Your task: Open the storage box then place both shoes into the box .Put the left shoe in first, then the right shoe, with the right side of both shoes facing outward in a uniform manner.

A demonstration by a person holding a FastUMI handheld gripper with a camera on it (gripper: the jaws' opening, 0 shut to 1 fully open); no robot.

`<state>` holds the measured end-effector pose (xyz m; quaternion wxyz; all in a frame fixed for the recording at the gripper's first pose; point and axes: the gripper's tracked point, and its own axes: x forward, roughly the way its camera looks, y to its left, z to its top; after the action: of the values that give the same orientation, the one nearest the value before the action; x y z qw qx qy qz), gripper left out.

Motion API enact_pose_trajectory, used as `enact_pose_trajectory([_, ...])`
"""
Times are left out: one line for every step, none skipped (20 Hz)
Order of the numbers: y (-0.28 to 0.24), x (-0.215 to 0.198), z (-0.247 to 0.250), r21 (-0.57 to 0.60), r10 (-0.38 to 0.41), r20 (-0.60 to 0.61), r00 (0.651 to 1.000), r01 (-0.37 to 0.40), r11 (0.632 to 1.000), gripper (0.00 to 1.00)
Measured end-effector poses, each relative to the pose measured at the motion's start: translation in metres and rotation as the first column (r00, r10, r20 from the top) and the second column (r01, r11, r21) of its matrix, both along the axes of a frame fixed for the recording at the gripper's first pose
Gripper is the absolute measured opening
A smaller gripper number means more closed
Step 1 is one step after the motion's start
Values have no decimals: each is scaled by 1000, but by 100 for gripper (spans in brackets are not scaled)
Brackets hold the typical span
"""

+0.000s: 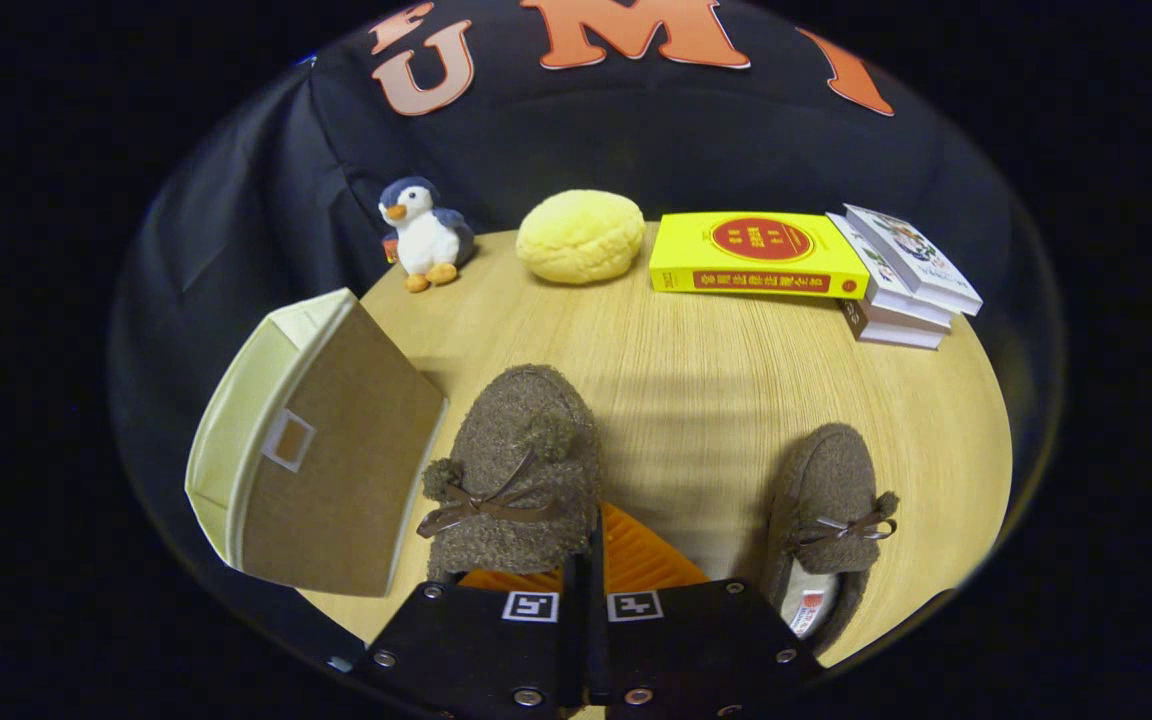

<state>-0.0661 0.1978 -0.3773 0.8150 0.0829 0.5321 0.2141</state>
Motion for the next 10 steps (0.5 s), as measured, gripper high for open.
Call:
enact_pose_trajectory([5,3,13,10,0,10,1000,0,1000,3])
enact_pose_trajectory([10,5,25,19,3,20,1000,-3,1000,3])
enact_pose_trajectory([15,8,36,23,5,31,1000,-5,1000,3])
enact_pose_trajectory([19,10,47,26,8,42,999,-9,1000,3])
enact_pose_trajectory([25,13,58,30,7,53,999,-9,999,3])
enact_pose_trajectory([32,14,69,39,9,62,998,-12,999,3])
enact_pose_trajectory([39,15,80,51,11,65,998,-14,999,4])
enact_pose_trajectory([47,15,89,64,16,64,998,-20,998,4])
enact_pose_trajectory([55,15,99,78,21,67,998,-26,997,4])
enact_pose_trajectory([63,15,108,88,29,75,997,-35,995,3])
